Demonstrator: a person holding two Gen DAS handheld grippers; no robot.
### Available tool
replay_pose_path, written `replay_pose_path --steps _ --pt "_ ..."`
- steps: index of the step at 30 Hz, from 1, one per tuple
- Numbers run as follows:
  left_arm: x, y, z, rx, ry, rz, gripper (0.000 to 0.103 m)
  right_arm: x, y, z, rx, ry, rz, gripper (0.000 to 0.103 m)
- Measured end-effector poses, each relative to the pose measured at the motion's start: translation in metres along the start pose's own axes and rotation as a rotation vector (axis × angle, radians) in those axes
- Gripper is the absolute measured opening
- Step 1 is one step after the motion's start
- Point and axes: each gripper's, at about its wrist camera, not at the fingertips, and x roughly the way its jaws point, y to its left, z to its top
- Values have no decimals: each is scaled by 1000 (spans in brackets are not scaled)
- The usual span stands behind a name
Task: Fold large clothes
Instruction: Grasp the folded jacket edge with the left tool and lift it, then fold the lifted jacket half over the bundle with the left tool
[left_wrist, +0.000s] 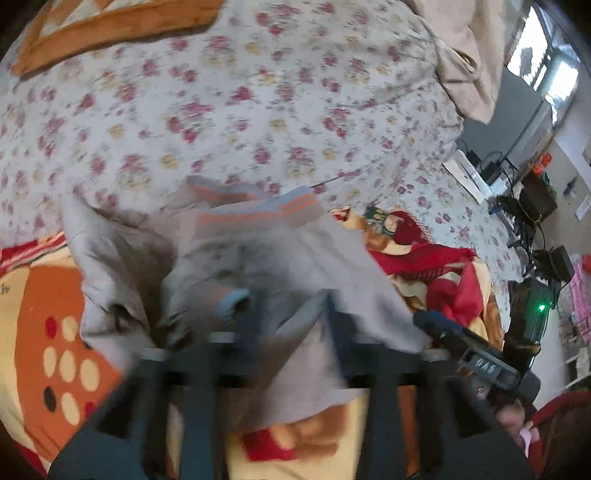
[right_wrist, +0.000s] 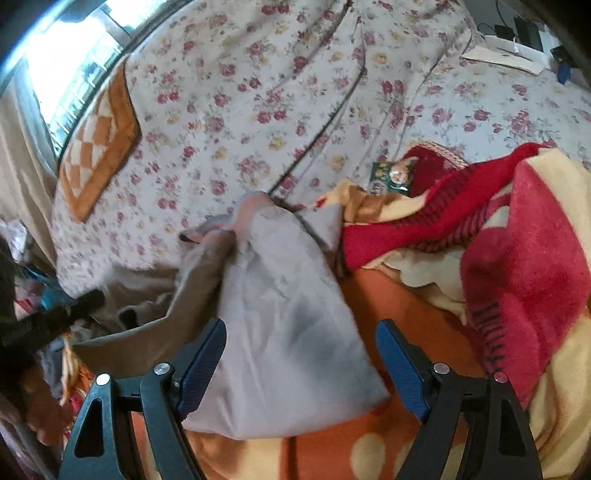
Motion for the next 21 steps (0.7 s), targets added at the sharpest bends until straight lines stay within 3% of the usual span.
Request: replay_pose_path --steps 2,5,9,14,18,21 --pt "-7 15 -10 -50 -19 -2 70 1 7 -3 -14 13 23 81" --pt "-14 28 -25 -35 12 3 70 5 10 -8 -34 34 21 81" --pt "-30 49 -44 -35 -24 54 70 9 11 -13 -37 54 26 81" --pt "-30 126 -74 -304 -28 21 70 13 21 -18 -69 64 48 81" --pt "-14 172 -94 -432 11 46 70 28 45 -23 -150 100 27 81" --pt "-5 202 -97 -532 10 11 70 48 68 -24 -224 108 -7 81"
